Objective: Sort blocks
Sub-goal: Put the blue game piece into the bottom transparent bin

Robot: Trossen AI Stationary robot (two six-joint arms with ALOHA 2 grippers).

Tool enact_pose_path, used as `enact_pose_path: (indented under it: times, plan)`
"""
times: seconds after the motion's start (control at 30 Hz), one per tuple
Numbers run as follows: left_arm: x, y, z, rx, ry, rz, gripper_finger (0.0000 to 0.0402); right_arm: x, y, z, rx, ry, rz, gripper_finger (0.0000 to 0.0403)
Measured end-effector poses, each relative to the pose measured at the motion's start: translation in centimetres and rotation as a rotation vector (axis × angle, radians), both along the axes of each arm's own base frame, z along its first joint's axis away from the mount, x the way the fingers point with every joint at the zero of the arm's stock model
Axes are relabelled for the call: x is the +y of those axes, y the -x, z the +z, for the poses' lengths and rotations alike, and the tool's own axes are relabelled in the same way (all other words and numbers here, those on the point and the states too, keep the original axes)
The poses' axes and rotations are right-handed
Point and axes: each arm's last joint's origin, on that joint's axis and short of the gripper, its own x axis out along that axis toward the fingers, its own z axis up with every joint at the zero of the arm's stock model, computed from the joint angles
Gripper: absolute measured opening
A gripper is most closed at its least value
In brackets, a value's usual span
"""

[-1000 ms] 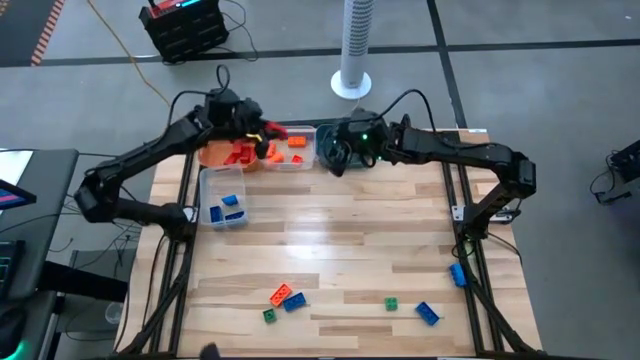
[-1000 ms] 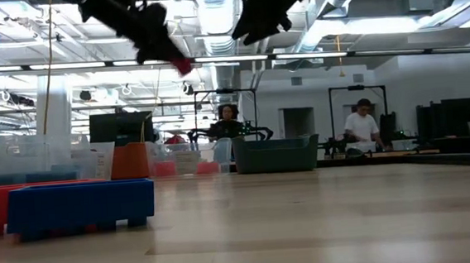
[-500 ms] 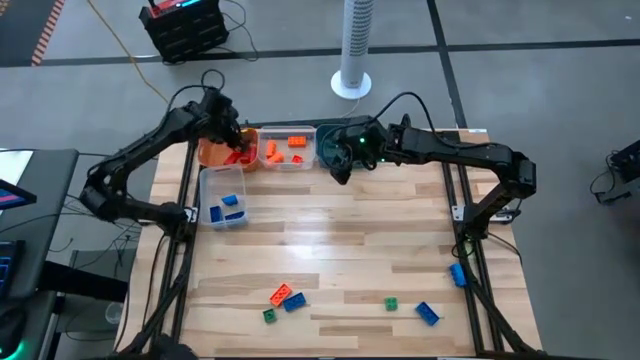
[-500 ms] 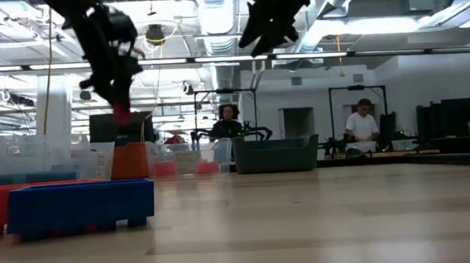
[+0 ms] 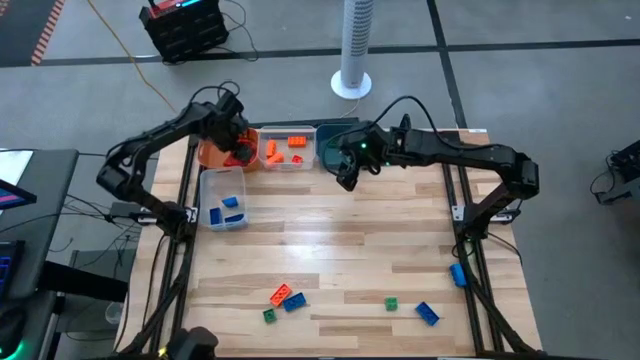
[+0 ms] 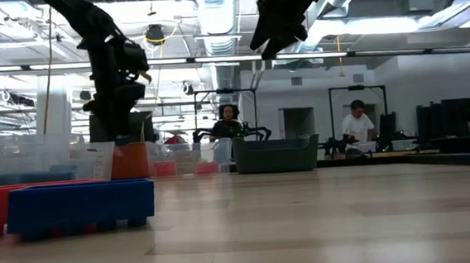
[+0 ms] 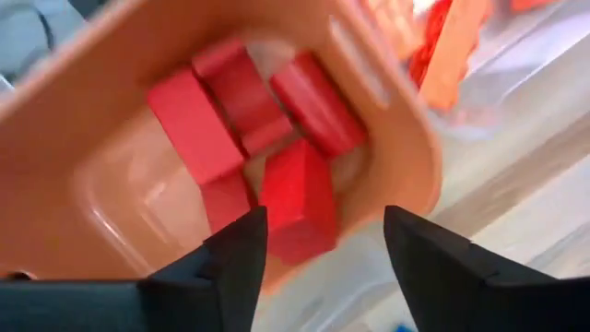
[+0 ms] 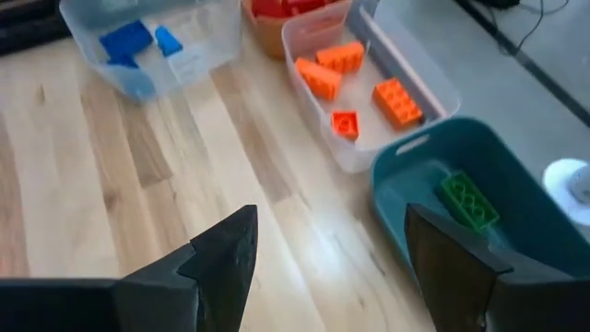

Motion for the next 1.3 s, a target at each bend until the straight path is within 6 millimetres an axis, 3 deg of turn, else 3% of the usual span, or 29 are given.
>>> enact_pose_path:
  times: [0.23,0.43,0.53,0.67,0.83,0.93,1.1,1.3]
  plan:
    - [0.0,-2.3,3.9,-0.17,-0.106,-0.227,0.0228,0.5,0.2,-0.3,0.027,-0.044,-0.01,0.0276]
    - [-1.3,-5.5,6.4,-0.269,-0.225,-0.437,0.0228,-0.5,0.8,-0.6,0.011,-0.181,-0.185,0.0276]
    - [-2.4,-7.0,7.2,-0.303,-0.272,-0.549,0.0228,-1.2,1.8,-1.6,0.088,-0.293,-0.338,0.0276]
    - [-3.8,-8.7,7.8,-0.336,-0.308,-0.63,0.0228,-0.9,4.2,-2.8,0.323,-0.443,-0.45,0.0276]
    - [-5.1,-9.8,9.2,-0.369,-0.335,-0.684,0.0228,1.6,6.8,-5.0,0.686,-0.607,-0.44,0.0276]
    - [-5.6,-10.2,10.4,-0.401,-0.359,-0.705,0.0229,3.1,7.9,-7.5,0.841,-0.734,-0.408,0.0276]
    - [-6.1,-10.5,13.0,-0.473,-0.398,-0.733,0.0229,6.1,9.7,-11.8,1.04,-0.957,-0.386,0.0276]
    - [-6.5,-10.4,15.0,-0.512,-0.433,-0.738,0.0229,9.0,11.3,-14.7,1.164,-1.126,-0.37,0.0276]
